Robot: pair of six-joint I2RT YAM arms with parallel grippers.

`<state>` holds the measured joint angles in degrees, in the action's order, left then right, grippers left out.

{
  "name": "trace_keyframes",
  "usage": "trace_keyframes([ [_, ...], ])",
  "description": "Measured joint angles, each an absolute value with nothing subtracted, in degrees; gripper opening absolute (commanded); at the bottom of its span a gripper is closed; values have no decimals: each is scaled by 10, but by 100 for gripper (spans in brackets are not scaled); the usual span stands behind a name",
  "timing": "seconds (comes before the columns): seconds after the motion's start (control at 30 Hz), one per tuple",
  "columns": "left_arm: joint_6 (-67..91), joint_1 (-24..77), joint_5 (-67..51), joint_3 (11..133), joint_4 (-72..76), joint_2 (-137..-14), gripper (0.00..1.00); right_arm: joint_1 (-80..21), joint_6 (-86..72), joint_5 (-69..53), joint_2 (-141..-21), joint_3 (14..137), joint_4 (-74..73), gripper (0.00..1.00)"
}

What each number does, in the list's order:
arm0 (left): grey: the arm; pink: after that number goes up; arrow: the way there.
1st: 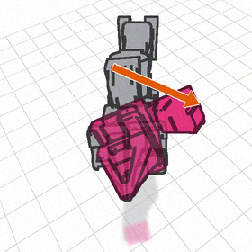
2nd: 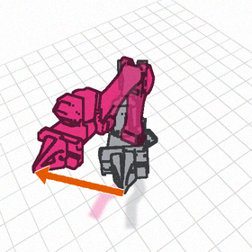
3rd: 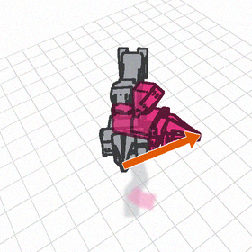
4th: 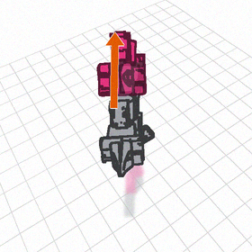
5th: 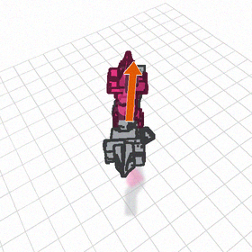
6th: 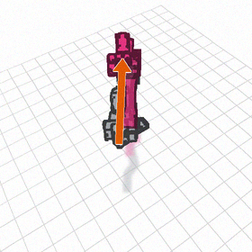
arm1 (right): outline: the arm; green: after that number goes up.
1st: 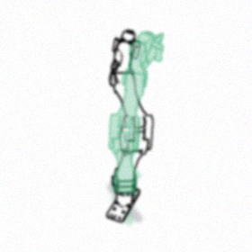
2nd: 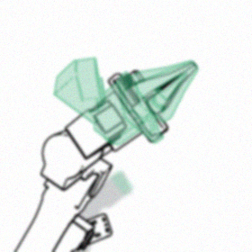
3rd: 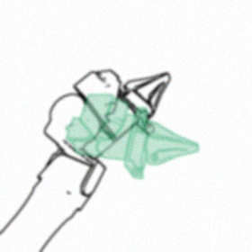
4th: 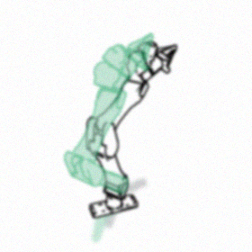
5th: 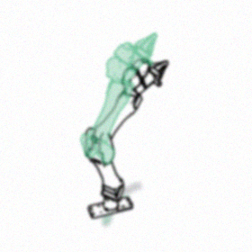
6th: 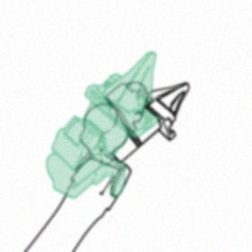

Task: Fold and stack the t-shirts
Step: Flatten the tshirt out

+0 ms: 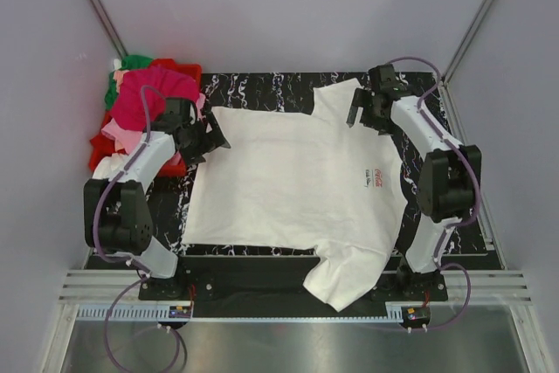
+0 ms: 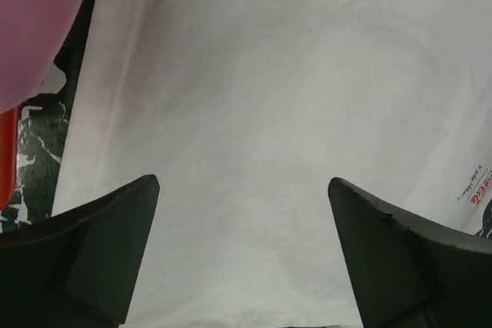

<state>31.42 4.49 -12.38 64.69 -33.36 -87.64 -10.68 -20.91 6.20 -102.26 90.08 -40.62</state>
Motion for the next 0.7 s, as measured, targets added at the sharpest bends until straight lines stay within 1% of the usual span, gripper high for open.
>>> trace_keyframes([
  [0.1, 315, 49, -125, 674, -318, -926, 99, -103, -208, 56, -1107, 935, -432, 100],
  [0.23, 315, 62, -123, 760, -307, -1020, 99, -90, -205, 46, -1214, 1036, -463, 100],
  [0.47, 315, 81, -117, 888, -298, -1140, 99, -77, -203, 44, -1327, 1183, -496, 100],
  [0.7, 316, 85, -114, 973, -303, -1241, 99, -69, -203, 49, -1467, 1353, -543, 100],
])
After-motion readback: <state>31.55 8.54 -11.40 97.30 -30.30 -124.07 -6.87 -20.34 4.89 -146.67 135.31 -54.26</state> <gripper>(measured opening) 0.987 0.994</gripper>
